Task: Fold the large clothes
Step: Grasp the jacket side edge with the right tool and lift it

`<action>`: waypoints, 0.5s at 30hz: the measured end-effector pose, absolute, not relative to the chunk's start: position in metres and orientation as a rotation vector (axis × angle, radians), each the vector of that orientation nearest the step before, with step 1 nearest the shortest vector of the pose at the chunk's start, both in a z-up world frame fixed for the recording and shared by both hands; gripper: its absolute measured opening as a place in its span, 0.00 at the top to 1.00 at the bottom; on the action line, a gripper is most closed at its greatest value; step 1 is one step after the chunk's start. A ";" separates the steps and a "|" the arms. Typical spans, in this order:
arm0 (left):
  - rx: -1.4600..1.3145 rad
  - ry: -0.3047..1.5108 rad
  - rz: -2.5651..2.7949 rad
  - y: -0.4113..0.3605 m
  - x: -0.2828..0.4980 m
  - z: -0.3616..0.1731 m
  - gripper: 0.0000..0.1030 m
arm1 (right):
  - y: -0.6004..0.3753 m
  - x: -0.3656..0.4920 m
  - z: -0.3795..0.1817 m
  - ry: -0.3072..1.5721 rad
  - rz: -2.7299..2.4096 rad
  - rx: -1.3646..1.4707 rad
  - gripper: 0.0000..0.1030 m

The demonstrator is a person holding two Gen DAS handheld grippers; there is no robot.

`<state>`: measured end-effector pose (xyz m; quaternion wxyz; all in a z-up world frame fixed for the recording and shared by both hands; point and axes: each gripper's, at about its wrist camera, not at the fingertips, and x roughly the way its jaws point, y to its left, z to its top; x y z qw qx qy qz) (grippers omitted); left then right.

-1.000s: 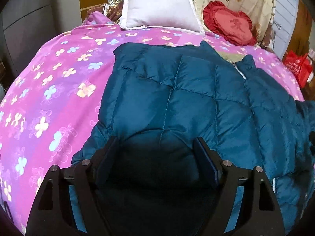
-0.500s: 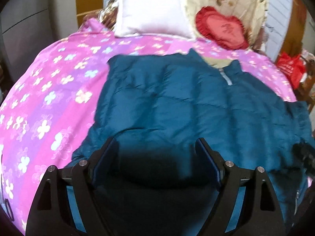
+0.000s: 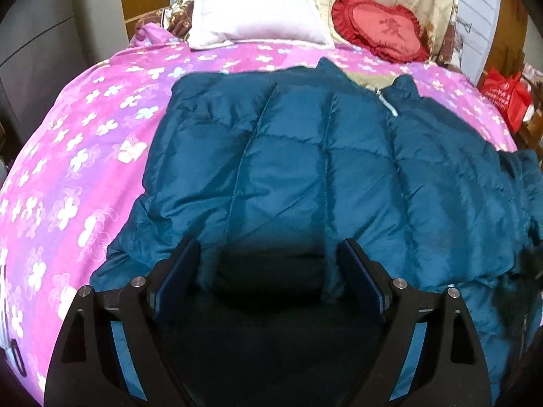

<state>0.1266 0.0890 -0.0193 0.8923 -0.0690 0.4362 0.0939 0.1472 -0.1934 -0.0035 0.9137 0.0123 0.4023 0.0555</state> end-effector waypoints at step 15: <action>-0.074 0.870 0.154 0.069 0.120 -0.007 0.17 | -0.532 0.078 0.011 0.775 -0.689 0.368 0.00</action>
